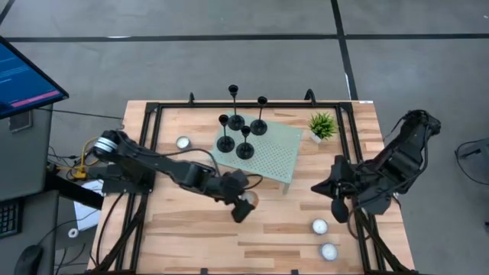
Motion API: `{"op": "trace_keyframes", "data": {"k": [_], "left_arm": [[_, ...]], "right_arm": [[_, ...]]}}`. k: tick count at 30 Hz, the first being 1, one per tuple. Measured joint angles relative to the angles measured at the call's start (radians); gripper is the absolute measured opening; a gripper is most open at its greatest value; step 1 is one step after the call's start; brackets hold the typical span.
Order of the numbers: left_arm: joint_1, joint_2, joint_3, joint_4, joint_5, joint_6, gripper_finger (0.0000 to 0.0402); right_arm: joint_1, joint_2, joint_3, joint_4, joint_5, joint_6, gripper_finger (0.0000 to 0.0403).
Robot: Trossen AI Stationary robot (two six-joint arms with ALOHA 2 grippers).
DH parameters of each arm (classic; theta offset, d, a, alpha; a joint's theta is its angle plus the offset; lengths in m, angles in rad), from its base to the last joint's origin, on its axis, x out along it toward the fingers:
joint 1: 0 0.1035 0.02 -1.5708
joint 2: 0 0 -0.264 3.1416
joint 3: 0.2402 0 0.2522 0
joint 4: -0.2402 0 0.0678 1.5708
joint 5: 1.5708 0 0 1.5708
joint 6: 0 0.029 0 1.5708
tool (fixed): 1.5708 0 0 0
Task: Pick & Place candle stick holders
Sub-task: Put the orange scented candle on the shelf
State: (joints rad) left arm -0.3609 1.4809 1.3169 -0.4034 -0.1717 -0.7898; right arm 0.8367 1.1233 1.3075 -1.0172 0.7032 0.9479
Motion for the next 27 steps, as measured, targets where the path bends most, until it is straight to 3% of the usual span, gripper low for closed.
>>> {"op": "trace_keyframes", "data": {"k": [8, 21, 27], "left_arm": [[0.030, 0.064, 0.069, 0.043, -0.074, 0.060, 0.0302], [0.037, 0.185, 0.092, 0.516, -0.326, 0.034, 0.0302], [0.035, 0.199, 0.092, 0.599, -0.432, -0.051, 0.0302]], "right_arm": [[0.039, -0.038, 0.000, -0.005, 0.000, 0.002, 0.0000], [0.093, -0.089, 0.000, -0.066, -0.004, -0.013, 0.0000], [0.120, -0.097, 0.000, -0.090, -0.007, -0.015, 0.0000]]}}
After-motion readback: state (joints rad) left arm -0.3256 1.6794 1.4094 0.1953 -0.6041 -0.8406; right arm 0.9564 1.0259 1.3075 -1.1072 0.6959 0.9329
